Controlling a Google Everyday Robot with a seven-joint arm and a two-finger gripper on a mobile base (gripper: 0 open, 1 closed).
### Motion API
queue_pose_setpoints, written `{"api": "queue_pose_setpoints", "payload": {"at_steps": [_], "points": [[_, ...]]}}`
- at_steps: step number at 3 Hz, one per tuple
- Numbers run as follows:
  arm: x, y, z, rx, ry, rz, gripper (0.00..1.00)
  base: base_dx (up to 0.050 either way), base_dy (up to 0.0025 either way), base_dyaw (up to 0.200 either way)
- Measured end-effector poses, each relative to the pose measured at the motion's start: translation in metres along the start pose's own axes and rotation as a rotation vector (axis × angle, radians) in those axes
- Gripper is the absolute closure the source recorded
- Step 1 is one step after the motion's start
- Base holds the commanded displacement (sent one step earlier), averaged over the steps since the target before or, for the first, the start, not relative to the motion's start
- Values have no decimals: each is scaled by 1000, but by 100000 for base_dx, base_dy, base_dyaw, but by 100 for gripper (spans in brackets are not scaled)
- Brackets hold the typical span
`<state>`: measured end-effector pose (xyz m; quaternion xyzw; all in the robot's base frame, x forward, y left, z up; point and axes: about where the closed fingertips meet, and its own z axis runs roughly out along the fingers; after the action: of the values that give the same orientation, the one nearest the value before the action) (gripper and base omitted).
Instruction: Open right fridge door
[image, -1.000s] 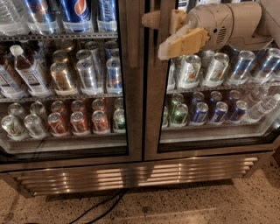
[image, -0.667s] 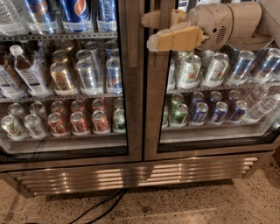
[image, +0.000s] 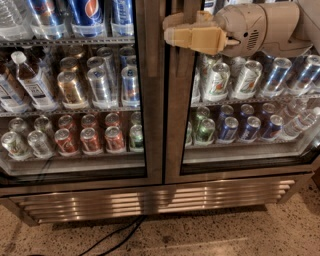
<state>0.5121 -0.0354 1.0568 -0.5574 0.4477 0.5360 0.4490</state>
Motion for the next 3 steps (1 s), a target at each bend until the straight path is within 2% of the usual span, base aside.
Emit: {"api": "queue_pose_setpoints", "payload": {"at_steps": [1,3], "points": [[0,0,0,0,0,0,100,0,0,0],[0,0,0,0,0,0,100,-4999,-2,13]]}}
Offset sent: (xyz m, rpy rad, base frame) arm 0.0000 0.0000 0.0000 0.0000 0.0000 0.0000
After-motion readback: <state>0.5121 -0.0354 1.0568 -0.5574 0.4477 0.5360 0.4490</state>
